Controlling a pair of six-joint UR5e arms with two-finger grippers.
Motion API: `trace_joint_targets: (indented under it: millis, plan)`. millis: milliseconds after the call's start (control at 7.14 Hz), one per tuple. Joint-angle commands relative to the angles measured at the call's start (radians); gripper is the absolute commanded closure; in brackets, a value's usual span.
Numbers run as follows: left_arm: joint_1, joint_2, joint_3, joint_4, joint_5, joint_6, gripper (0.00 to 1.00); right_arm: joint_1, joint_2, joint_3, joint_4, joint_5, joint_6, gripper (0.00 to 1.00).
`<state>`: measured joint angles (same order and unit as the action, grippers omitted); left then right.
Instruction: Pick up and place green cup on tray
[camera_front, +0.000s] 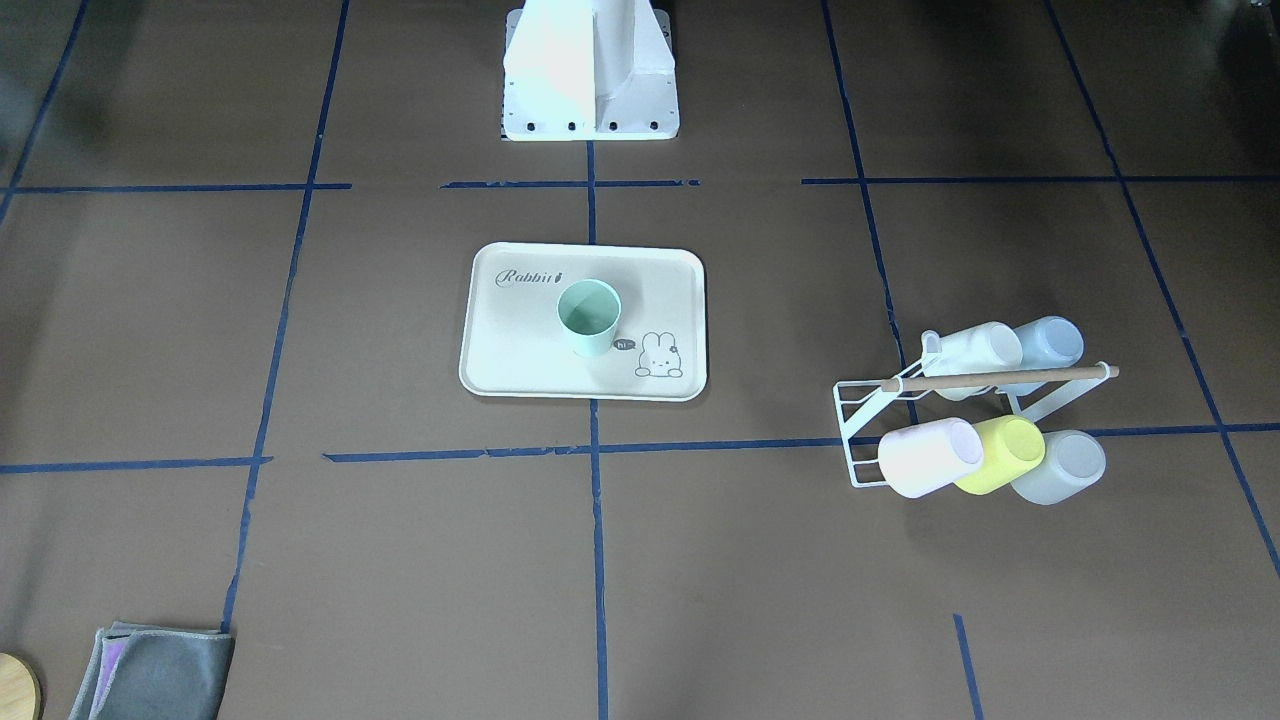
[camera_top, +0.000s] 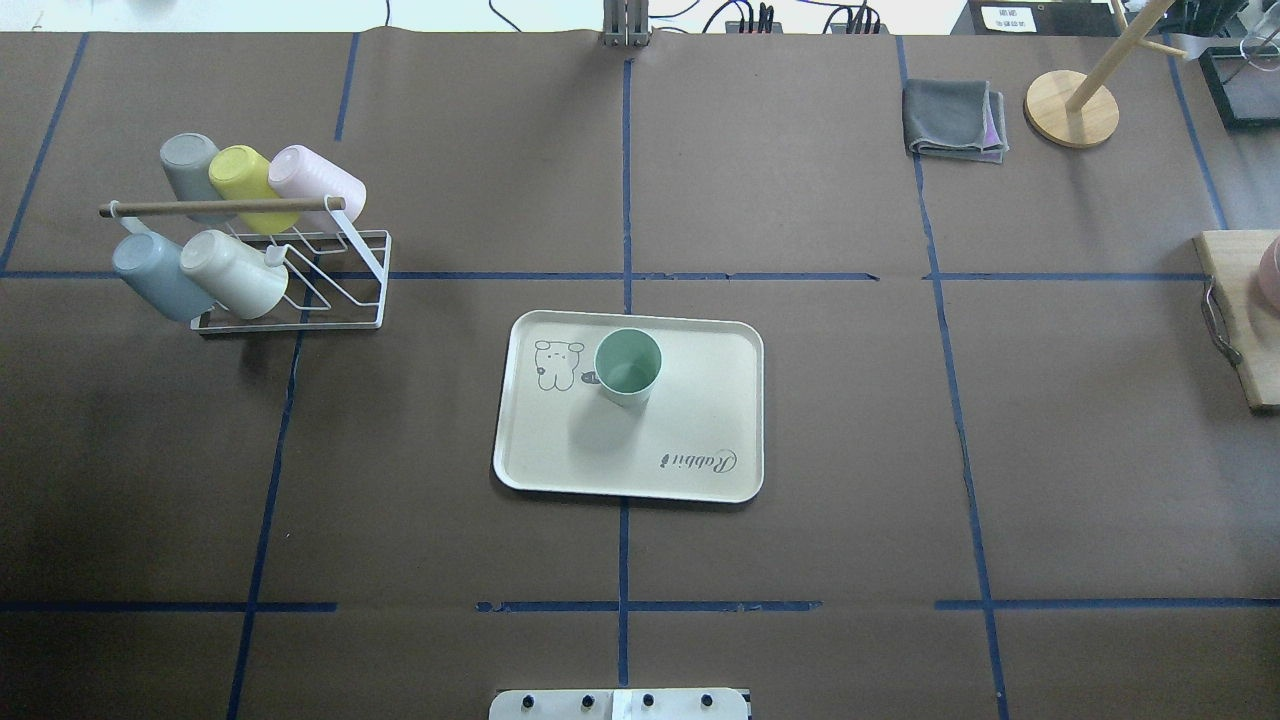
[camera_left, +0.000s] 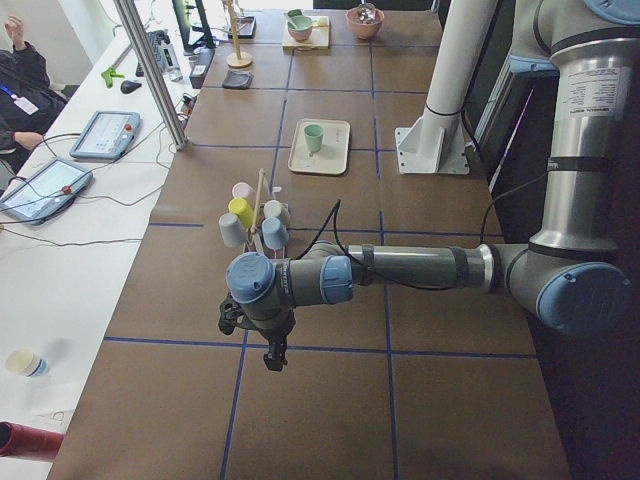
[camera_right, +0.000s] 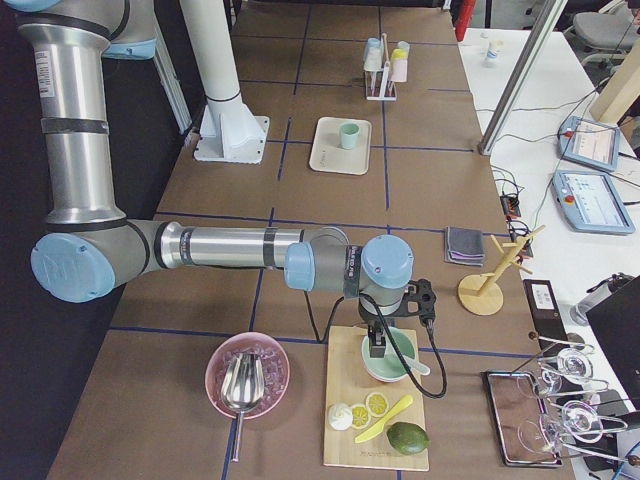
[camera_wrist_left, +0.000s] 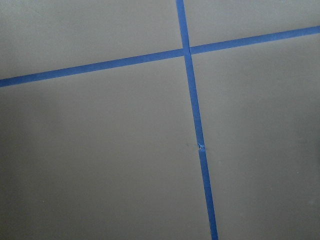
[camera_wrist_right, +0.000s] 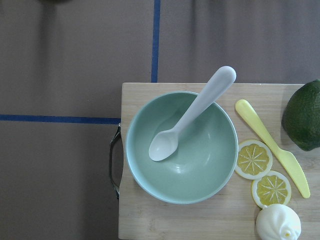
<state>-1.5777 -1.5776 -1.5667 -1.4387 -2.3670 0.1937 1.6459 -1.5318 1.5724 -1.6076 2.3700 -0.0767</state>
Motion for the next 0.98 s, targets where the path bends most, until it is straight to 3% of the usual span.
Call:
trace_joint_targets:
  millis: [0, 840]
  plan:
    - [-0.001, -0.001, 0.002, -0.008, 0.000, -0.016, 0.00, 0.000, -0.001, 0.000, 0.000, -0.002, 0.000, 0.00]
    - [-0.001, -0.001, 0.002, -0.019, 0.000, -0.017, 0.00, 0.000, -0.001, 0.000, 0.000, -0.002, 0.000, 0.00]
